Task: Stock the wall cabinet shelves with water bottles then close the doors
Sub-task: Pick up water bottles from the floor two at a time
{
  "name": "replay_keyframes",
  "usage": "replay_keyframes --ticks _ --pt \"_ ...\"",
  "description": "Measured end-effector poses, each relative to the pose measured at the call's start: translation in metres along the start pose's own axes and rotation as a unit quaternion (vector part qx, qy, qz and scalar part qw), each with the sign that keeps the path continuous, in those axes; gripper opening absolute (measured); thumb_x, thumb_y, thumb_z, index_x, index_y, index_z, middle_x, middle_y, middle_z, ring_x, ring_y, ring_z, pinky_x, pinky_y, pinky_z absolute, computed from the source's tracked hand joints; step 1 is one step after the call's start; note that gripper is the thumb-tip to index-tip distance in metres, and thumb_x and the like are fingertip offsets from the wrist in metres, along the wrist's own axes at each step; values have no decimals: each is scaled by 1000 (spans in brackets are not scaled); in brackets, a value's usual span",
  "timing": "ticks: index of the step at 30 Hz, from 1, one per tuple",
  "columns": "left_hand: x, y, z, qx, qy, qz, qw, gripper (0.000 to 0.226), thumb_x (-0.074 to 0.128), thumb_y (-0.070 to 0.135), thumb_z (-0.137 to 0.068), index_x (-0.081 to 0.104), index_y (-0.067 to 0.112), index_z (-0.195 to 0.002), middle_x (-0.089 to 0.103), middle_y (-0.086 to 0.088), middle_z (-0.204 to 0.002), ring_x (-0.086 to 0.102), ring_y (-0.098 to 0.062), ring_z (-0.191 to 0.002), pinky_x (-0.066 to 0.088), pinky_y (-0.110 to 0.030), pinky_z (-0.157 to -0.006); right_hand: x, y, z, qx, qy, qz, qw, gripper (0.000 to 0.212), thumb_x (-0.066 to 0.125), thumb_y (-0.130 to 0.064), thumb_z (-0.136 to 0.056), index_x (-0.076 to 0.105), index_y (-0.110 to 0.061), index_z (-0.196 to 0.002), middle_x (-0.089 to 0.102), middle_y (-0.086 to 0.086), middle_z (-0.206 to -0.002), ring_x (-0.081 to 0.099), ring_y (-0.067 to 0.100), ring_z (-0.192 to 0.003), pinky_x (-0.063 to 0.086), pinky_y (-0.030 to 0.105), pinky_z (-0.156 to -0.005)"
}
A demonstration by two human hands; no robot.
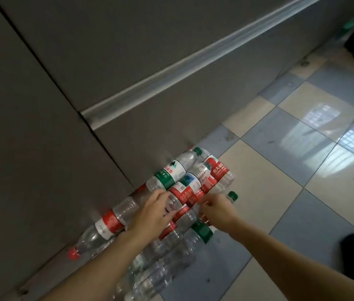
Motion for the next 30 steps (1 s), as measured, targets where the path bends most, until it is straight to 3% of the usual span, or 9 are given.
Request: replay_keyframes --ticks 7,10,12,15,20,22,25,28,30 --pt "31 18 -42 -14 77 -222 972 83 64 59 -89 27 20 -152 42 -1 -147 40 -19 -132 38 -35 -110 -13 27 -39 35 62 -193 979 14 57 -13 -101 68 -18 -94 72 7 -90 73 15 -68 59 23 -58" --pt "42 23 -40 -43 83 -249 964 90 69 53 -89 21 15 -154 41 -9 -148 38 -26 -133 37 -40 -113 -14 38 -40 63 75 -263 960 6 61 -17 -100 66 -15 -102 73 11 -91 76 23 -76 64 34 -66" --pt "45 23 -41 -61 79 -219 971 87 70 50 -89 23 15 -154 40 -8 -147 36 -25 -133 40 -40 -111 -14 42 -42 74 76 -300 948 20 64 -25 -99 60 -12 -114 73 13 -95 76 26 -80 64 34 -66" --pt "48 13 -41 -91 71 -64 991 80 72 45 -89 31 19 -152 42 -2 -142 34 -19 -131 45 -37 -107 -10 41 -46 85 60 -324 940 39 68 -37 -96 55 -12 -122 73 12 -101 77 26 -83 64 37 -71" --pt "63 0 -33 -100 -6 137 985 69 77 40 -84 45 27 -144 40 6 -134 46 -14 -120 49 -38 -103 -5 37 -52 89 53 -377 920 41 75 -36 -89 58 -13 -119 73 12 -104 77 26 -83 64 38 -63" --pt "64 2 -30 -77 -23 156 984 71 77 38 -84 43 27 -145 37 10 -133 47 -7 -116 50 -32 -102 -2 39 -53 103 51 -382 917 49 78 -35 -87 54 -15 -124 69 13 -109 75 29 -87 64 41 -63" --pt "58 10 -27 -27 -26 137 990 73 73 38 -90 36 28 -152 33 17 -131 38 4 -117 36 -13 -96 -2 41 -55 112 56 -381 916 54 81 -33 -84 50 -17 -126 68 13 -110 75 30 -86 64 45 -67" --pt "38 19 -32 12 -25 104 994 65 55 61 -93 42 30 -149 38 18 -137 38 -1 -127 38 -22 -104 -9 41 -58 93 67 -400 909 53 81 -26 -84 49 -17 -125 69 13 -107 76 30 -81 64 45 -65" --pt "15 21 -43 19 11 85 996 73 41 75 -88 45 32 -146 39 19 -140 39 0 -126 41 -24 -99 -16 43 -59 79 69 -399 911 59 82 -25 -83 45 -22 -129 67 11 -112 76 30 -85 64 47 -67"
Point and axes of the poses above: each hand's wrist, its own z-axis away from the middle knuckle, its own x-axis out of the palm, y = z × x, the point moved 9 cm from there along -z, towards the middle knuckle
